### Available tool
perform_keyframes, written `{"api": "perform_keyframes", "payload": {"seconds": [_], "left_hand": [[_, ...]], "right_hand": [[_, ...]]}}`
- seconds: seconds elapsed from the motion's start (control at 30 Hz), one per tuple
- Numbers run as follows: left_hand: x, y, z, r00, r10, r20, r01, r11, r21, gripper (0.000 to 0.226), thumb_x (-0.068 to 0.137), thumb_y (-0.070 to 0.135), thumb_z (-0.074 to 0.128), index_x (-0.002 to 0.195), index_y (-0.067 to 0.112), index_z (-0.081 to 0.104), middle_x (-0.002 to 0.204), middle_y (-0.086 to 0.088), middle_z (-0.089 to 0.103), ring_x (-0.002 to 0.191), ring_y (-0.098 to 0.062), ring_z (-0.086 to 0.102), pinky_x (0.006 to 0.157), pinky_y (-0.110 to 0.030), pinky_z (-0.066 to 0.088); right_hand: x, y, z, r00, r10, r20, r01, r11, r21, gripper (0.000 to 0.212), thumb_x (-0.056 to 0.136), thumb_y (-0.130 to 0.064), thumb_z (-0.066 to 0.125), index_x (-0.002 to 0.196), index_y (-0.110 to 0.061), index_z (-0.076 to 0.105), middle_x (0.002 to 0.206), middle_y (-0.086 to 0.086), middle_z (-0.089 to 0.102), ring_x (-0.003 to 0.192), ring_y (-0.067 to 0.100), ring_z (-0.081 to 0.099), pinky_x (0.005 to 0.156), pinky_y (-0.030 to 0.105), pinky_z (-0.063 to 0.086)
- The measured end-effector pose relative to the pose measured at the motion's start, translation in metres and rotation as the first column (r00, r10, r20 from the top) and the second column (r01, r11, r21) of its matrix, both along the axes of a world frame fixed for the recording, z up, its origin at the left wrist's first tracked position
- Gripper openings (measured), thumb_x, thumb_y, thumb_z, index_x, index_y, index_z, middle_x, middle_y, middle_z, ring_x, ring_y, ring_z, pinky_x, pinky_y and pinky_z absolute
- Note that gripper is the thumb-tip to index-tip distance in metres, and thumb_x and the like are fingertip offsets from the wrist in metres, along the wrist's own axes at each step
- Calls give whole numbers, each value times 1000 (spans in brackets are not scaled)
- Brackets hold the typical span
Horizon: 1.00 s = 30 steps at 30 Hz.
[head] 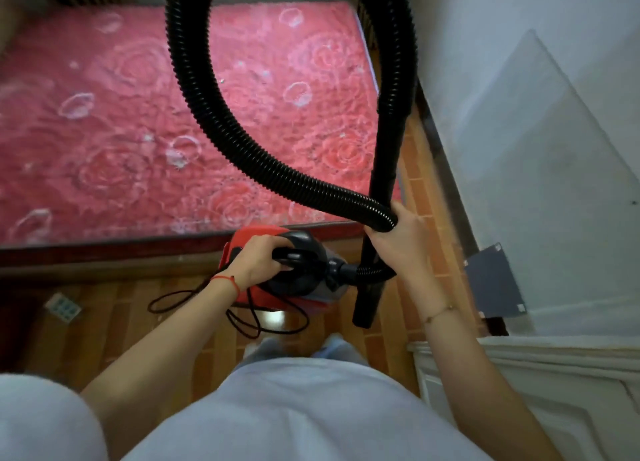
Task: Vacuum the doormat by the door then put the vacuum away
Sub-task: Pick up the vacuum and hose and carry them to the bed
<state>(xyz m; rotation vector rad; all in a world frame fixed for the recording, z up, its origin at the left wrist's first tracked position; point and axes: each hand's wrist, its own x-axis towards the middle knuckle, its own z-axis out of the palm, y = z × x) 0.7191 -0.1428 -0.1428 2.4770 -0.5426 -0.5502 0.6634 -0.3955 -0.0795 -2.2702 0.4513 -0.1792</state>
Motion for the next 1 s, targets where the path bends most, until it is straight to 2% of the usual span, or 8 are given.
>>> {"api": "perform_keyframes", "payload": {"seconds": [0.13, 0.3, 0.47, 0.67, 0.8, 1.0], "left_hand": [[-28, 55, 1, 990, 140, -9, -140, 990, -3, 32, 76, 14, 79, 108, 15, 73, 104, -4, 72, 101, -22, 65, 85, -28, 48], [-65, 126, 2, 958, 286, -35, -286, 958, -14, 26, 78, 14, 77, 104, 17, 73, 98, -1, 73, 96, -18, 66, 78, -21, 46], [-100, 198, 4, 921, 385, -64, -388, 921, -37, 21, 80, 14, 75, 100, 20, 72, 92, 4, 70, 90, -13, 64, 75, -22, 46], [-137, 279, 4, 870, 487, -73, -491, 870, -46, 20, 78, 15, 77, 96, 23, 72, 90, 9, 70, 88, -8, 63, 75, -17, 42], [-153, 328, 3, 837, 541, -85, -545, 837, -38, 20, 78, 18, 78, 95, 25, 71, 88, 11, 68, 85, -5, 62, 73, -16, 40], [-163, 392, -1, 785, 614, -90, -618, 786, -27, 22, 77, 19, 79, 96, 25, 71, 88, 11, 68, 87, -6, 60, 75, -18, 40]], "right_hand": [[8, 49, 0, 990, 138, -8, -138, 990, -19, 28, 81, -26, 69, 109, -23, 67, 82, -6, 70, 78, 16, 66, 65, 30, 53], [11, 121, -1, 960, 280, -10, -280, 960, -14, 28, 79, -27, 69, 107, -25, 67, 83, -7, 70, 78, 18, 67, 68, 40, 57], [5, 195, 0, 918, 398, 0, -398, 917, -30, 25, 77, -23, 70, 102, -23, 67, 79, -7, 68, 73, 15, 66, 64, 35, 56], [-4, 284, -5, 866, 501, 2, -501, 865, -15, 23, 78, -23, 70, 100, -25, 65, 78, -9, 68, 72, 11, 65, 65, 38, 57], [-5, 337, -6, 833, 553, 16, -554, 833, -3, 26, 79, -29, 71, 104, -24, 67, 80, -10, 69, 73, 10, 65, 65, 31, 55], [3, 406, -4, 774, 632, 29, -633, 774, 13, 26, 79, -24, 70, 105, -25, 66, 76, -13, 66, 69, 6, 63, 59, 23, 50]]}}
